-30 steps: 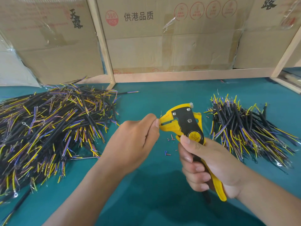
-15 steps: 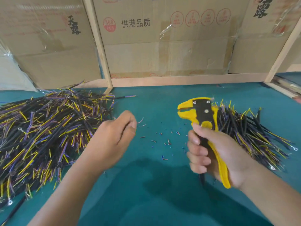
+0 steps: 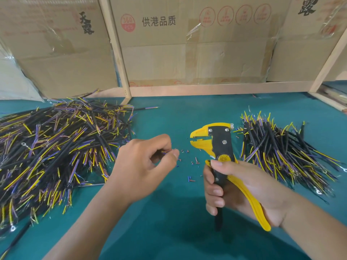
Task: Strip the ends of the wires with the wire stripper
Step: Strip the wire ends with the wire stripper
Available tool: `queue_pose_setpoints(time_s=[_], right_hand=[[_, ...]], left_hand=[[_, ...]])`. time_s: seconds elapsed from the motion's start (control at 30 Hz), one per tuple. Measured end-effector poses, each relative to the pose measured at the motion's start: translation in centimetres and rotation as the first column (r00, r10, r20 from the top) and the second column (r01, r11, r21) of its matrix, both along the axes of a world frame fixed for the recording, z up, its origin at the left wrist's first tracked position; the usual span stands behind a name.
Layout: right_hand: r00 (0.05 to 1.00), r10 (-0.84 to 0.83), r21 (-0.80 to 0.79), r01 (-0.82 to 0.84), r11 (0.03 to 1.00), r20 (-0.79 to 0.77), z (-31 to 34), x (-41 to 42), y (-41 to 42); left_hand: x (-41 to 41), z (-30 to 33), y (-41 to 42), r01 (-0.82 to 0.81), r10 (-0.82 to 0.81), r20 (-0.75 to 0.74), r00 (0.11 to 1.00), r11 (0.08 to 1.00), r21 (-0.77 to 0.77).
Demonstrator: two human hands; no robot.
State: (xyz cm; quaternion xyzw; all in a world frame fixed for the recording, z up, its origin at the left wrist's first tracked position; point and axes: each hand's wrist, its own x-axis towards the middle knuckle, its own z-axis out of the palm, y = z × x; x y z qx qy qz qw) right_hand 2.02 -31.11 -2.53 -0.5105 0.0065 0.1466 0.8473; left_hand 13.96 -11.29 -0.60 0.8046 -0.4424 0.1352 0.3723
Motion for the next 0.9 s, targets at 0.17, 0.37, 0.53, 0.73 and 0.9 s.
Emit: queue_pose_setpoints(time_s=[0.17, 0.37, 0.53, 0.73, 0.9], right_hand=[[0.999, 0.046, 0.013, -0.046, 0.999, 0.024, -0.8, 0.3, -0.4], [0.997, 0.071, -0.276, -0.062, 0.959, 0.023, -2.4, 0.7, -1.3], [0.992, 0.122, -0.318, -0.102, 0.942, 0.043, -3.0, 0.5, -1.2], [0.991, 0.123, -0.36, -0.097, 0.928, 0.051, -2.9, 0.4, -1.2], [0.983, 0.167, -0.347, -0.132, 0.929, 0.075, -2.6, 0.0, -1.0]], left_hand=[[0.1, -0.3, -0.2, 0.005, -0.007, -0.055, 0.998, 1.0, -0.028], [0.2, -0.7, -0.6, 0.019, -0.018, -0.078, 0.997, 1.0, 0.004], [0.1, -0.7, -0.7, 0.029, -0.027, -0.043, 0.999, 0.999, 0.038], [-0.1, -0.5, -0.6, 0.104, -0.104, -0.092, 0.99, 0.995, -0.003], [-0.2, -0.5, -0.8, 0.132, -0.128, -0.141, 0.982, 0.991, 0.018]])
